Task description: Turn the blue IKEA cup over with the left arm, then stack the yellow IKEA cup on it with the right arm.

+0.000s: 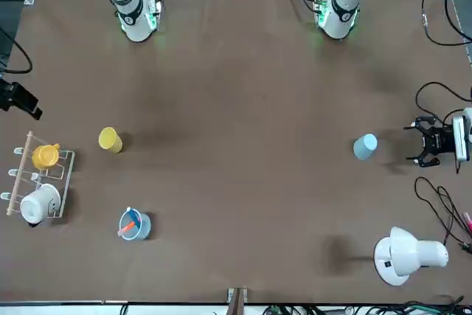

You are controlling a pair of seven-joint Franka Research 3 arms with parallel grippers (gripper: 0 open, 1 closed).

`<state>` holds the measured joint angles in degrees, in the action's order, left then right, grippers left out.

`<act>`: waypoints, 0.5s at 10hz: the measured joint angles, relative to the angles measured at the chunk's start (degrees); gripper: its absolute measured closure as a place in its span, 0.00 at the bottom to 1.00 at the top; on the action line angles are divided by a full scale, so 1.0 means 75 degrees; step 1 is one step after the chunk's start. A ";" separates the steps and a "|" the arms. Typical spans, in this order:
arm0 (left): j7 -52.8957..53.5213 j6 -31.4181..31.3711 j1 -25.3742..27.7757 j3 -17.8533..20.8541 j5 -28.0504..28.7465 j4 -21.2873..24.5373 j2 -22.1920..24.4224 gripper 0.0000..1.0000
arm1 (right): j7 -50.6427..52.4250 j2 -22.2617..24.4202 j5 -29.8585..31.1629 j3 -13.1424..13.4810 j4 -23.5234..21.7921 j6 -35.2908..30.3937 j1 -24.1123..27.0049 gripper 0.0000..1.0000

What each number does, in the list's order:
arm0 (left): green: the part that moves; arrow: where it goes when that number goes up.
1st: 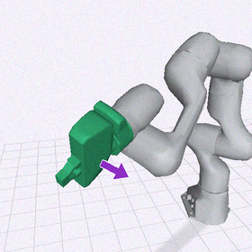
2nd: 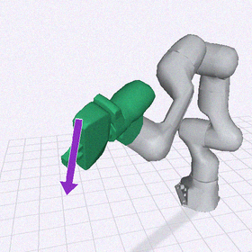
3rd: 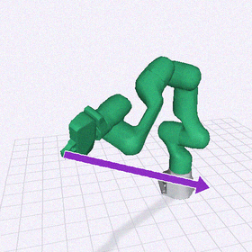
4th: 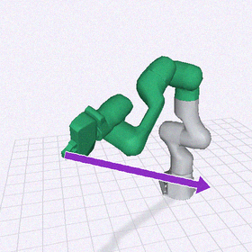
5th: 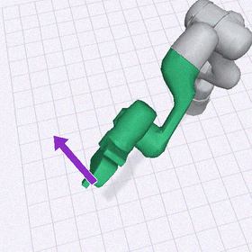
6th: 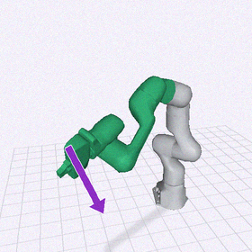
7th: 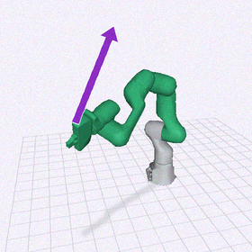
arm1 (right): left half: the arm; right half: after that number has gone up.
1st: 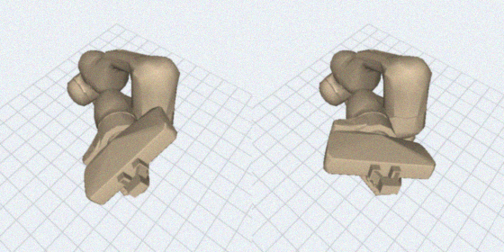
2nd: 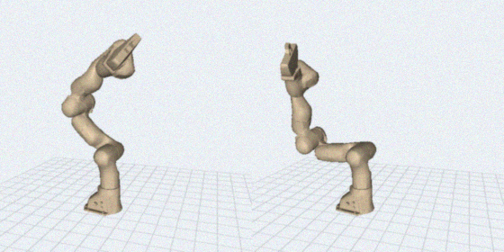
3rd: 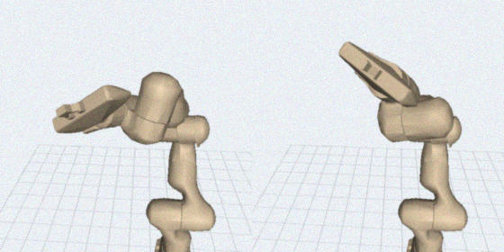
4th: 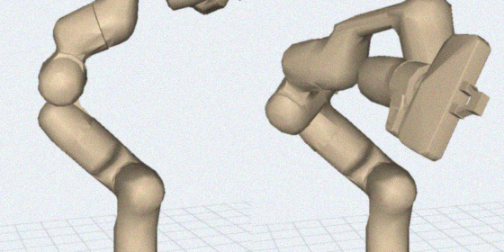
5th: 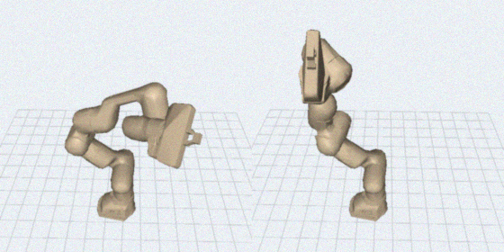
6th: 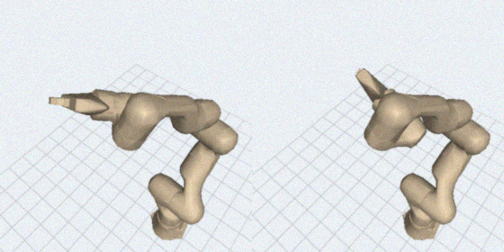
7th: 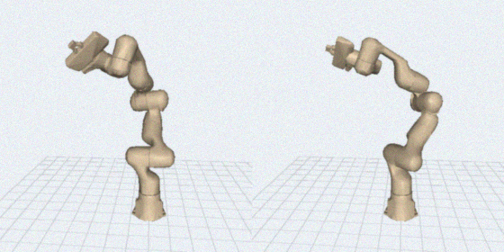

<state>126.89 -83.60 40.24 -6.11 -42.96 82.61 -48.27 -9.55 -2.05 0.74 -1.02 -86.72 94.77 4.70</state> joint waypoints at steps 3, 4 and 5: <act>0.0849 -0.0148 -0.0029 -0.0093 -0.0089 0.0426 -0.0314 0.01 | 0.0000 0.0001 -0.0011 -0.0009 -0.0001 -0.0025 -0.0004 0.00; 0.1143 -0.0231 -0.0033 -0.0157 -0.0115 0.0664 -0.0338 0.01 | 0.0000 0.0004 -0.0013 -0.0018 -0.0010 -0.0037 -0.0010 0.00; 0.1351 -0.0271 -0.0039 -0.0192 -0.0161 0.0878 -0.0343 0.01 | 0.0000 0.0008 -0.0015 -0.0022 -0.0019 -0.0042 -0.0019 0.00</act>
<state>137.03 -85.63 39.95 -7.55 -44.16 89.20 -50.84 -9.55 -2.00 0.62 -1.18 -86.86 94.46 4.56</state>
